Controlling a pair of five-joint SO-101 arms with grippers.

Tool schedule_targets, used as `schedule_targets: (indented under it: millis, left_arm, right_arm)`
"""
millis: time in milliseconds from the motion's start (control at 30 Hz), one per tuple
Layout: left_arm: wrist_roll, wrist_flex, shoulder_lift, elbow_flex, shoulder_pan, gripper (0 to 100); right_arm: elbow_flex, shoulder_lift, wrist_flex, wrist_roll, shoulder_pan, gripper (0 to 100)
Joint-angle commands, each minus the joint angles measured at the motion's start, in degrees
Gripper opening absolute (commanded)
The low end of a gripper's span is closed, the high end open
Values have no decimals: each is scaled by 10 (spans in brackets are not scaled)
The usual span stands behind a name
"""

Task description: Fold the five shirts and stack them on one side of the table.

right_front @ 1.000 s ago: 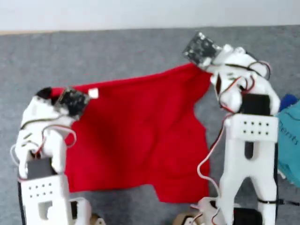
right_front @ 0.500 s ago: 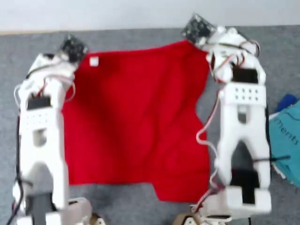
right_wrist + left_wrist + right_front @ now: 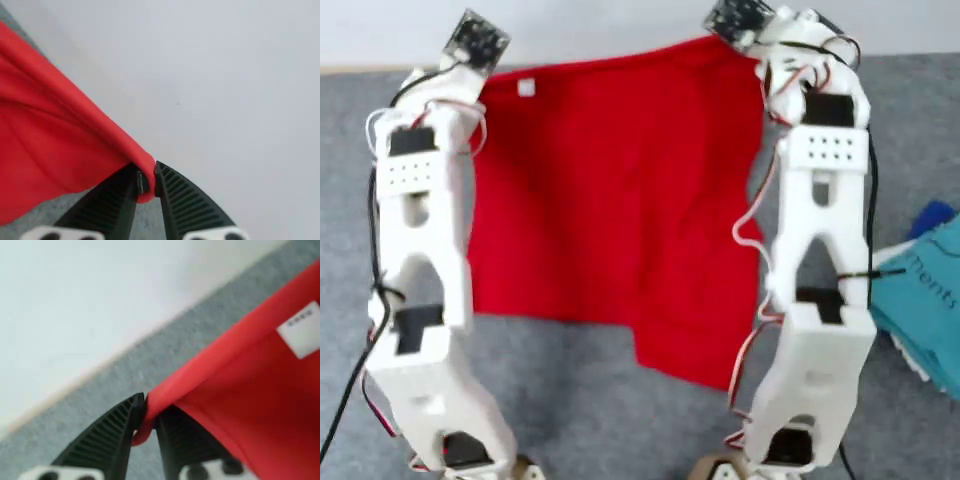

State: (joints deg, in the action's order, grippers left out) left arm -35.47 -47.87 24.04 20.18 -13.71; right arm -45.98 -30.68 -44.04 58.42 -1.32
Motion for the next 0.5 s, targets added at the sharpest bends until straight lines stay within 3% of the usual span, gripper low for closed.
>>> schedule_targets:
  millis: [0, 133, 300, 467]
  left_arm:
    - [6, -113, 5, 59, -3, 5]
    - [-1, -223, 5, 71, -4, 5]
    - [-93, -350, 5, 71, -6, 5]
    - [-135, -438, 5, 71, -8, 5]
  right_arm:
    - [-67, 10, -96, -4, 7, 11]
    - [-91, 10, -231, -4, 9, 11]
    - [-144, 10, -392, -4, 8, 11]
    - [-205, 10, -529, -4, 9, 11]
